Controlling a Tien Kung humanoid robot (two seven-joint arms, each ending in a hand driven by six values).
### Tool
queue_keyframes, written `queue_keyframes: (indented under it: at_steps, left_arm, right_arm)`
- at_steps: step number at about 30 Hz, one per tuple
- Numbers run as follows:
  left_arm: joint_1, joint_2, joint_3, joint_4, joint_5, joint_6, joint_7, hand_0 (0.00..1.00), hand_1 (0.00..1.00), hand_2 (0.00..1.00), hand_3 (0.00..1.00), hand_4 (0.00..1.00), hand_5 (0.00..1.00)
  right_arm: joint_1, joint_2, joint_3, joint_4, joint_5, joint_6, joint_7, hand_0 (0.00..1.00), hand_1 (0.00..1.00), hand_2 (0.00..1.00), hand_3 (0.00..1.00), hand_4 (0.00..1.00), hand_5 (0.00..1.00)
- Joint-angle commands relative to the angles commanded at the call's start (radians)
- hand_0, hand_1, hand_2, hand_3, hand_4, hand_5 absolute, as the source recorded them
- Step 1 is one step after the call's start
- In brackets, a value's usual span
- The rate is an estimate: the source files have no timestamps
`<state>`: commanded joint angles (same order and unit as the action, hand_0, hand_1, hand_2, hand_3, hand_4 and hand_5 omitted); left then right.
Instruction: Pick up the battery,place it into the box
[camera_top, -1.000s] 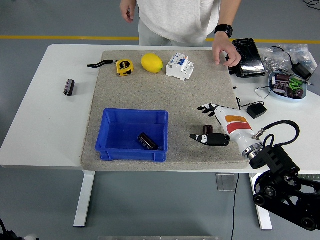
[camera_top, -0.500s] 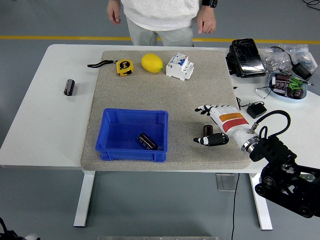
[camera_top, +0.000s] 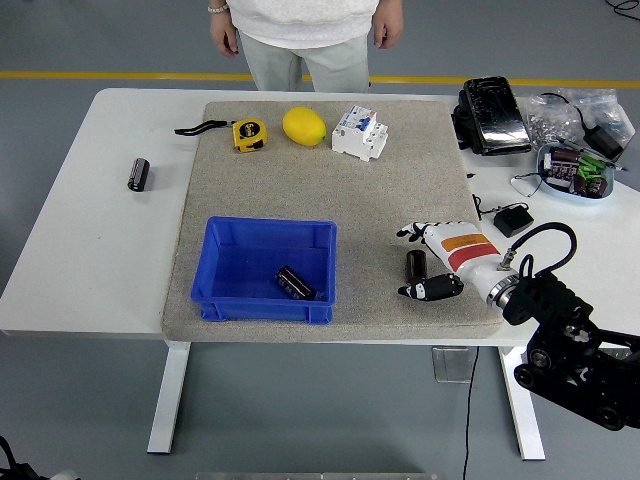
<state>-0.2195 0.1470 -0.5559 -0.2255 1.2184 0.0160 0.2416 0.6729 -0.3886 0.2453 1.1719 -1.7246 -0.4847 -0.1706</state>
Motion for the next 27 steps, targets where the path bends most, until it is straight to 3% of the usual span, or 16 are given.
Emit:
queue_keyframes:
  at_steps: [9,10,15,16,27]
  left_arm:
    - [-0.003,0.002,0.006,-0.001,-0.004,-0.003,-0.002,0.743,0.729,0.788,0.624,0.625,0.511]
    - [-0.003,0.002,0.005,-0.001,-0.004,-0.003,-0.003,0.742,0.731,0.787,0.624,0.625,0.511]
    - [-0.005,0.001,0.004,-0.002,0.001,-0.006,-0.003,0.742,0.731,0.787,0.624,0.625,0.511]
    - [-0.005,0.001,0.005,-0.002,0.001,-0.006,-0.003,0.742,0.73,0.79,0.625,0.625,0.51]
    - [-0.008,0.003,0.01,-0.004,-0.002,-0.009,-0.004,0.742,0.731,0.787,0.625,0.626,0.51]
  right_arm:
    - [-0.008,-0.003,0.003,-0.023,0.004,0.012,0.009,0.588,0.623,0.666,0.706,0.998,0.32]
    - [-0.009,-0.004,0.003,-0.025,0.006,0.011,0.01,0.568,0.599,0.609,0.602,0.891,0.267]
    - [-0.007,-0.004,-0.003,-0.035,0.013,0.012,0.013,0.568,0.599,0.609,0.602,0.891,0.267]
    - [-0.007,-0.005,-0.004,-0.037,0.013,0.012,0.013,0.523,0.554,0.56,0.544,0.812,0.239]
    - [-0.008,-0.002,-0.008,-0.043,0.006,0.014,0.01,0.502,0.525,0.532,0.519,0.778,0.225]
